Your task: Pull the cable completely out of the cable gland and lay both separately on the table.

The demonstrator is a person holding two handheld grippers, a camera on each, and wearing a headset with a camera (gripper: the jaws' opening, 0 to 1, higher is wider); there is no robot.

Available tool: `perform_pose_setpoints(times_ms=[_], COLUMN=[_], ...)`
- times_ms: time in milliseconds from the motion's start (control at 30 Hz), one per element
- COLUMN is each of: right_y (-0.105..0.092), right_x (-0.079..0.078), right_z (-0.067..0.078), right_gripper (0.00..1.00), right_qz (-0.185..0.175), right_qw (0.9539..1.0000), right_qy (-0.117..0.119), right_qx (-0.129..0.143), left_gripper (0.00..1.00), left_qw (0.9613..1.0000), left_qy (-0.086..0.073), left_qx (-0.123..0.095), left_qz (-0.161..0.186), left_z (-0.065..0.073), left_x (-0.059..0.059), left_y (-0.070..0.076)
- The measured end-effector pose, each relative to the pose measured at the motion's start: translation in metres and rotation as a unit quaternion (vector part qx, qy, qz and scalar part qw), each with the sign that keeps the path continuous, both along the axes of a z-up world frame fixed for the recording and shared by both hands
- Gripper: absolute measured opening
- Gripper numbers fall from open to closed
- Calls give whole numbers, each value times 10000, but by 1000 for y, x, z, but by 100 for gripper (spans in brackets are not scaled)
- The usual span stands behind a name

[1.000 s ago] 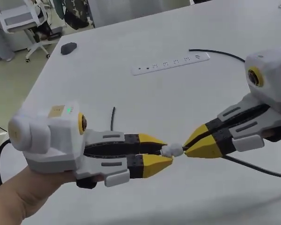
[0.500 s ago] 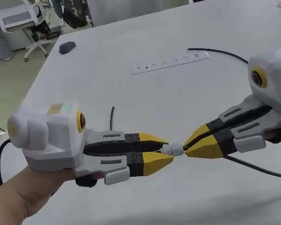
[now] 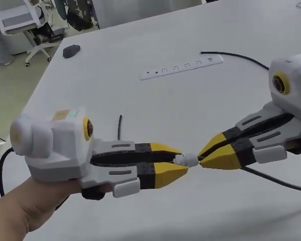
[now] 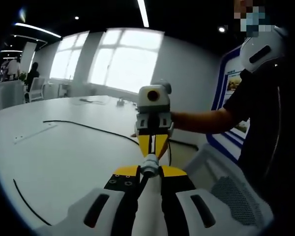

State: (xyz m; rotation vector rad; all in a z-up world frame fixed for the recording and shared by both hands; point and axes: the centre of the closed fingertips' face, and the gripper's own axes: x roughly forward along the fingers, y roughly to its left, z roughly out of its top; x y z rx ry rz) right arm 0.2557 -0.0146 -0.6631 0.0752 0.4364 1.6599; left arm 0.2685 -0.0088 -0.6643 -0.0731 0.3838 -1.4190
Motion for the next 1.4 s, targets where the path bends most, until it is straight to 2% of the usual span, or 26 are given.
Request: perform_pose_setpoints(times_ms=[67, 167, 300, 467, 633, 767, 967, 1033, 1067, 1100, 1167, 1200, 1233, 1267, 1333, 1367, 1400], right_y=[0, 0, -1, -4, -11, -18, -48, -60, -64, -74, -85, -94, -97, -105, -121, -127, -138], right_x=[0, 0, 3, 5, 7, 9, 14, 16, 17, 21, 20, 23, 23, 23, 27, 27, 29], right_z=[0, -2, -1, -5, -8, -13, -26, -30, -32, -41, -51, -58, -60, -65, -76, -80, -87], right_gripper=[0, 0, 0, 0, 0, 0, 0, 0, 0, 0, 0, 0, 0, 0, 0, 0, 0], right_qz=[14, -2, -92, -146, -220, -294, -539, -621, -672, -767, -794, -857, -869, -906, -1058, -1080, -1169], right_qw=[10000, 10000, 10000, 9998, 9995, 9985, 9926, 9903, 9890, 9836, 9803, 9760, 9749, 9715, 9618, 9586, 9507], right_qy=[-19, -32, -15, -48, -52, -163, -403, -456, -487, -684, -552, -656, -673, -683, -850, -832, -937], right_qx=[3, -24, -28, -156, -231, -440, -1015, -1154, -1226, -1484, -1722, -1891, -1934, -2079, -2377, -2502, -2714], left_gripper=[16, 15, 15, 15, 15, 15, 15, 14, 14, 14, 14, 14, 14, 14, 14, 14, 14], left_qw=[9999, 9998, 9999, 9995, 9990, 9986, 9971, 9970, 9973, 9974, 9970, 9968, 9967, 9964, 9960, 9959, 9955], left_qy=[140, 186, 54, -100, -205, -224, -257, -286, -295, -275, -316, -321, -327, -357, -348, -339, -368], left_qx=[9, 47, 95, 275, 364, 458, 691, 693, 662, 649, 688, 705, 717, 746, 810, 833, 861], left_qz=[-1, 34, 129, 116, 132, 120, 162, 175, 150, 161, 164, 172, 172, 173, 149, 129, 118], left_z=[-1, -2, -1, -5, -8, -11, -18, -16, -15, -13, -13, -14, -14, -15, -17, -17, -18], left_x=[-1, -1, 3, 5, 7, 8, 9, 9, 8, 8, 8, 9, 9, 9, 7, 6, 5], left_y=[0, -1, -2, -1, 1, 2, 13, 16, 16, 17, 18, 19, 19, 20, 22, 22, 22])
